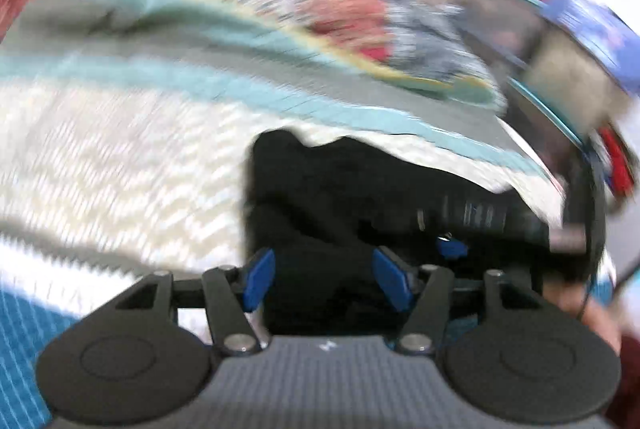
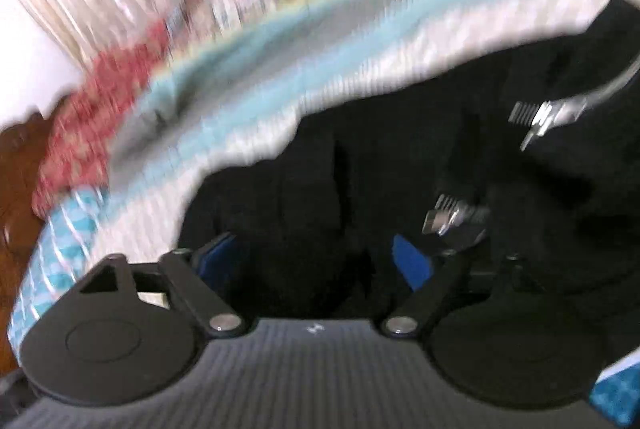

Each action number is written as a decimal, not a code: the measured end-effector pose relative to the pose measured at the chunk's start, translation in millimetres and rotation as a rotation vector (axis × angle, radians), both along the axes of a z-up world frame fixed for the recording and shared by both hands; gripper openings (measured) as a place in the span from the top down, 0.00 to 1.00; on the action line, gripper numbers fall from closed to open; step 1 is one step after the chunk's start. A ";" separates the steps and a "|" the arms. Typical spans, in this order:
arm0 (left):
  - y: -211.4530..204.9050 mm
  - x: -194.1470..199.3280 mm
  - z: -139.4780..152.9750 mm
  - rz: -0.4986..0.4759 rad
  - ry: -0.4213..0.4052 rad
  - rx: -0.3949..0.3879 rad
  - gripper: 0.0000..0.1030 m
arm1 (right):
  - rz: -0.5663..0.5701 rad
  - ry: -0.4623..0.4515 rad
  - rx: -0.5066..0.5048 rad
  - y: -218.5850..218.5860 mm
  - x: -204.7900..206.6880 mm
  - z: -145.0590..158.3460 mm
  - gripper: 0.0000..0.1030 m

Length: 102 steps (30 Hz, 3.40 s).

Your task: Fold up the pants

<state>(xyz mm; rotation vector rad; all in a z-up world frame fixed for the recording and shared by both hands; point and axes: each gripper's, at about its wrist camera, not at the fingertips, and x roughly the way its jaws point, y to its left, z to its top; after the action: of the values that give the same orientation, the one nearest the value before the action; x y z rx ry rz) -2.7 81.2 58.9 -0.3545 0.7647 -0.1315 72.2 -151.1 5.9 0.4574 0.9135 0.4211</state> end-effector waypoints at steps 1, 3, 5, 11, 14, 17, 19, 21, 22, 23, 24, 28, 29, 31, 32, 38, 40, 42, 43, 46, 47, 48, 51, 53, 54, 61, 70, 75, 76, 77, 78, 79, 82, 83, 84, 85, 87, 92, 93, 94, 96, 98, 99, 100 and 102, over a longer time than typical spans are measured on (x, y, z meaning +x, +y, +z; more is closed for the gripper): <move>6.5 5.1 -4.0 0.028 0.023 -0.018 0.46 | 0.010 -0.002 -0.066 7.8 -1.1 -1.8 0.66; 13.8 8.0 -11.2 0.058 0.047 -0.025 0.46 | 0.003 -0.098 -0.145 10.9 -14.1 6.2 0.83; 13.8 14.1 -20.0 0.071 0.077 -0.015 0.46 | -0.046 -0.174 -0.229 7.1 -21.8 14.1 0.84; 4.1 29.7 -32.9 0.096 0.130 -0.085 0.41 | -0.058 -0.148 -0.295 -1.3 -25.7 -0.1 0.74; -1.7 35.6 -29.5 0.085 0.126 -0.114 0.30 | -0.082 -0.138 -0.213 -17.0 -29.5 7.4 0.60; -13.2 43.9 -34.1 0.067 0.164 -0.066 0.23 | -0.099 -0.152 -0.146 -29.9 -35.9 15.2 0.52; -19.2 47.7 -46.4 0.061 0.220 -0.048 0.31 | -0.065 -0.173 -0.150 -22.7 -27.4 21.8 0.42; -18.2 46.5 -61.9 0.068 0.266 -0.092 0.44 | -0.043 -0.199 -0.149 -19.0 -7.8 31.1 0.28; -16.7 43.2 -67.0 0.080 0.262 -0.107 0.47 | -0.031 -0.201 -0.128 -19.5 4.5 34.8 0.27; -16.0 40.3 -67.0 0.080 0.248 -0.103 0.49 | -0.025 -0.190 -0.106 -21.0 18.2 35.9 0.27; -15.9 37.9 -67.1 0.073 0.239 -0.093 0.52 | -0.030 -0.173 -0.093 -20.1 31.1 35.3 0.27; -7.0 33.9 -69.7 0.071 0.239 -0.133 0.55 | -0.019 -0.005 -0.017 -19.7 76.5 16.1 0.33; -4.6 33.6 -70.5 0.072 0.240 -0.148 0.55 | -0.009 0.047 0.006 -18.0 80.2 7.9 0.56; -1.9 32.4 -71.6 0.073 0.238 -0.161 0.56 | 0.016 0.124 0.036 -6.2 79.1 -4.9 0.76; -1.4 31.6 -72.0 0.069 0.234 -0.163 0.56 | 0.013 0.095 0.014 0.0 71.9 -1.8 0.83; -0.2 29.1 -72.6 0.070 0.220 -0.167 0.55 | -0.097 -0.291 -0.031 -6.8 17.5 63.8 0.92; -1.6 29.2 -72.3 0.074 0.222 -0.162 0.55 | -0.141 -0.288 -0.121 -5.8 19.2 61.3 0.92; -3.4 29.3 -71.2 0.073 0.223 -0.151 0.55 | -0.146 -0.186 -0.279 3.5 34.1 40.0 0.79; -3.3 28.7 -70.6 0.072 0.222 -0.149 0.54 | -0.122 -0.110 -0.340 7.3 42.3 25.6 0.76; -0.7 26.8 -71.8 0.069 0.218 -0.162 0.53 | -0.193 -0.109 -0.249 -12.8 30.2 23.3 0.60; -0.5 26.9 -72.5 0.069 0.218 -0.163 0.53 | -0.226 -0.124 -0.208 -21.0 22.6 29.2 0.56; -0.8 27.4 -72.4 0.070 0.219 -0.161 0.53 | -0.251 -0.140 -0.197 -26.4 17.6 33.9 0.55; -5.4 27.7 -70.4 0.071 0.218 -0.133 0.53 | -0.283 -0.233 -0.169 -32.0 -9.2 53.2 0.53; -7.1 26.6 -69.7 0.073 0.215 -0.127 0.53 | -0.216 -0.300 -0.149 -27.7 -30.3 61.6 0.53; -7.1 26.3 -69.5 0.075 0.215 -0.130 0.53 | -0.167 -0.326 -0.148 -22.5 -39.3 62.4 0.54; -12.4 25.0 -67.9 0.077 0.214 -0.106 0.52 | -0.005 -0.155 -0.293 -5.9 -50.8 1.5 0.46; -18.8 22.5 -65.5 0.079 0.208 -0.067 0.52 | -0.067 -0.154 -0.174 -26.3 -61.8 22.3 0.44; -19.6 22.6 -65.0 0.080 0.210 -0.062 0.52 | -0.146 -0.259 -0.210 -38.9 -75.7 34.0 0.45; -20.1 22.5 -64.9 0.081 0.210 -0.059 0.52 | -0.153 -0.287 -0.202 -40.2 -76.9 39.3 0.45; -20.8 22.6 -64.9 0.082 0.210 -0.057 0.52 | -0.154 -0.308 -0.189 -40.4 -77.2 42.5 0.45; -21.0 22.6 -64.8 0.082 0.210 -0.056 0.52 | -0.148 -0.329 -0.170 -39.5 -77.3 46.9 0.45; -21.1 22.6 -64.7 0.083 0.210 -0.056 0.52 | -0.137 -0.339 -0.154 -36.0 -74.8 48.3 0.45; -21.7 23.1 -64.7 0.082 0.211 -0.054 0.52 | -0.074 -0.314 -0.110 -27.2 -66.5 42.3 0.45; -22.0 23.5 -64.8 0.081 0.212 -0.054 0.52 | -0.061 -0.289 -0.102 -22.3 -61.4 38.4 0.45; -22.4 23.8 -64.9 0.082 0.212 -0.055 0.51 | -0.046 -0.249 -0.089 -19.1 -55.5 30.6 0.45; -22.6 23.8 -64.9 0.081 0.211 -0.055 0.51 | -0.033 -0.191 -0.084 -15.6 -47.3 19.1 0.45; -23.5 24.1 -65.3 0.076 0.211 -0.050 0.50 | -0.031 -0.089 -0.114 -11.9 -33.9 -7.4 0.46; -22.7 24.6 -66.5 0.074 0.209 -0.046 0.50 | -0.001 -0.158 -0.161 -6.0 -36.1 -7.9 0.46; -22.8 24.8 -66.5 0.075 0.210 -0.045 0.50 | -0.002 -0.155 -0.154 -6.9 -34.5 -8.6 0.45; -23.7 24.6 -66.3 0.075 0.209 -0.040 0.50 | -0.005 -0.153 -0.144 -8.6 -34.1 -9.6 0.45; -24.6 24.5 -65.9 0.070 0.206 -0.030 0.49 | -0.002 -0.158 -0.140 -12.1 -33.4 -10.4 0.45; -24.6 25.1 -64.9 0.067 0.209 -0.027 0.49 | -0.002 -0.151 -0.140 -12.4 -34.7 -8.1 0.45; -23.7 25.5 -64.0 0.069 0.212 -0.029 0.48 | -0.006 -0.138 -0.125 -15.4 -33.6 -4.6 0.44; -22.6 25.4 -62.6 0.073 0.217 -0.032 0.45 | -0.018 -0.127 -0.099 -17.9 -42.3 -0.1 0.43; -18.8 23.8 -56.8 0.085 0.224 -0.043 0.40 | -0.049 -0.113 -0.018 -38.7 -48.7 9.5 0.42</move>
<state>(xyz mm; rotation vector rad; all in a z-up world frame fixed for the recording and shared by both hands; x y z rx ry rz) 21.1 62.5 2.1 -0.4472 0.9680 -0.0284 23.5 -189.7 15.3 0.4349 0.7946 0.3898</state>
